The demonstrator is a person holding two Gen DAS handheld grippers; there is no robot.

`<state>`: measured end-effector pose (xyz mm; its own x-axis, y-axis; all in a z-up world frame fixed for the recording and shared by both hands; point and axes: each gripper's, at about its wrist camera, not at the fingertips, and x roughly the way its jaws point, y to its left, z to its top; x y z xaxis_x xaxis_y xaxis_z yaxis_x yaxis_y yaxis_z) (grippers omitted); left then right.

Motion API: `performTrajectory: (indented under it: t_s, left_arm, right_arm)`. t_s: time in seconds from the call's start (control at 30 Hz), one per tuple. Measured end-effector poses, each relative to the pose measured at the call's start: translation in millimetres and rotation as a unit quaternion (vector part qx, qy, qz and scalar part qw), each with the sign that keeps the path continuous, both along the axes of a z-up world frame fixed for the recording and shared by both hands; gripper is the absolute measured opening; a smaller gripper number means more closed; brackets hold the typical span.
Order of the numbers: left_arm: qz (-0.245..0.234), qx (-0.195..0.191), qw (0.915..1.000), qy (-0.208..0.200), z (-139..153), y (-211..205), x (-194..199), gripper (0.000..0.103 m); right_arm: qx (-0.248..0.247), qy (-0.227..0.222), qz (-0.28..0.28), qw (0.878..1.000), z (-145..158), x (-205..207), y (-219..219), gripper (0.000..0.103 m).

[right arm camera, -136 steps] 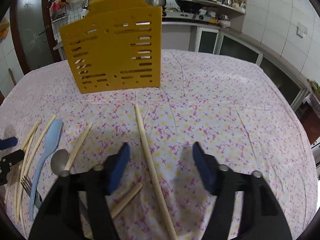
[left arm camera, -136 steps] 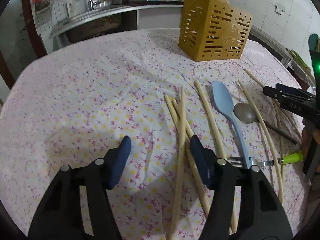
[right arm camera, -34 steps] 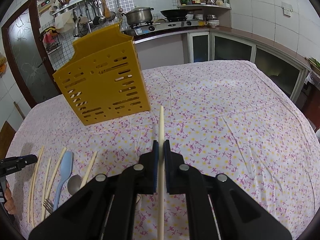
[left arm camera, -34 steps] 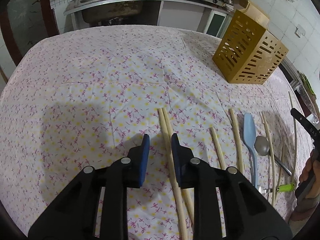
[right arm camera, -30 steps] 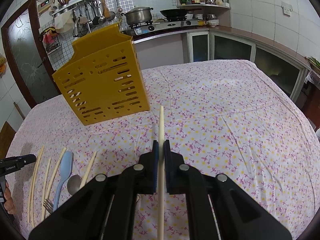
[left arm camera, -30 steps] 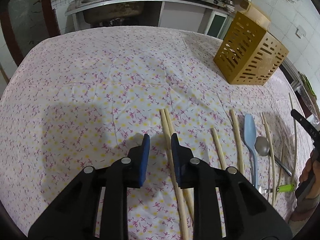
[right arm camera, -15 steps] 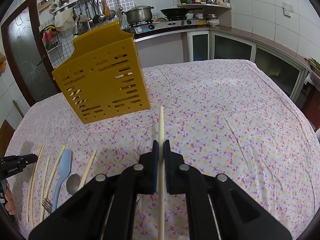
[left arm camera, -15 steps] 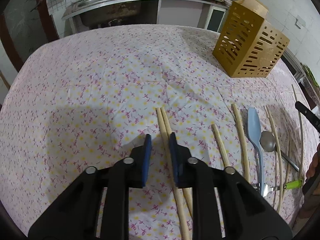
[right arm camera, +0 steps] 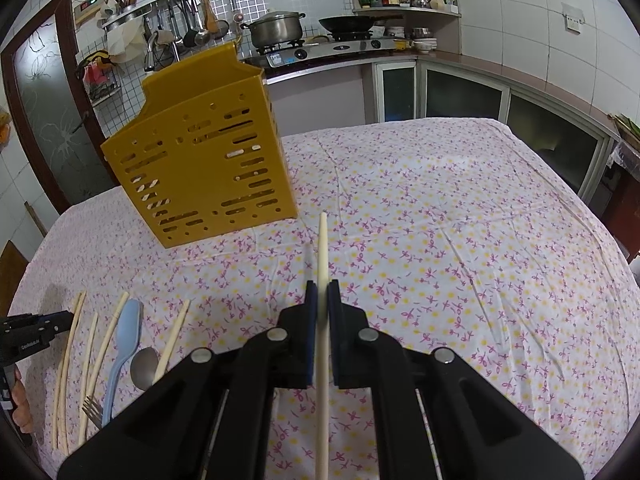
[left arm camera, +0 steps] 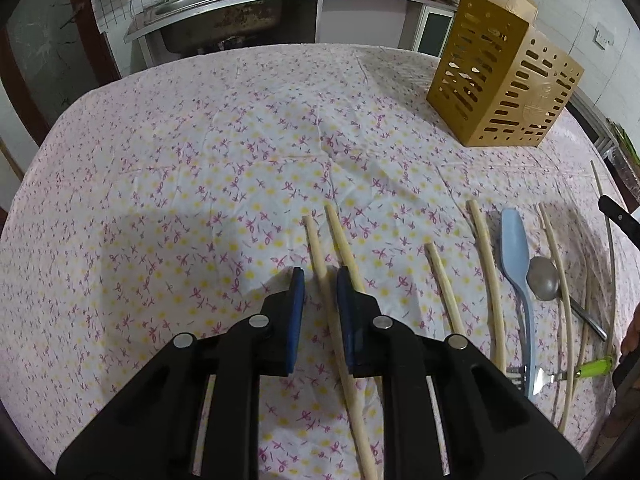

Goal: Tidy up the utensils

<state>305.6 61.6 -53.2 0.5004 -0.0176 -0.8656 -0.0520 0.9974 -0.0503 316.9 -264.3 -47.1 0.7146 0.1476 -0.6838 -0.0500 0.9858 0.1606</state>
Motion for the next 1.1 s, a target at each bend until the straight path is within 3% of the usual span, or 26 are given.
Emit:
performTrajectory:
  t_s: [0.17, 0.27, 0.63, 1.1]
  left_arm:
    - [-0.003, 0.017, 0.9998, -0.005, 0, -4, 3, 0.015]
    - [0.001, 0.008, 1.0000, -0.005, 1, 0, 3, 0.008]
    - [0.005, -0.040, 0.9991, -0.013, 9, 9, 0, 0.006]
    - [0.004, -0.050, 0.9937, -0.100, 70, 8, -32, 0.004]
  right_arm:
    - [-0.004, 0.002, 0.003, 1.000, -1, 1, 4, 0.006]
    - [-0.006, 0.003, 0.004, 1.000, -1, 1, 6, 0.006]
    - [0.012, -0.004, 0.007, 1.000, 6, -3, 1, 0.006]
    - [0.028, -0.040, -0.001, 0.999, 36, -24, -7, 0.006]
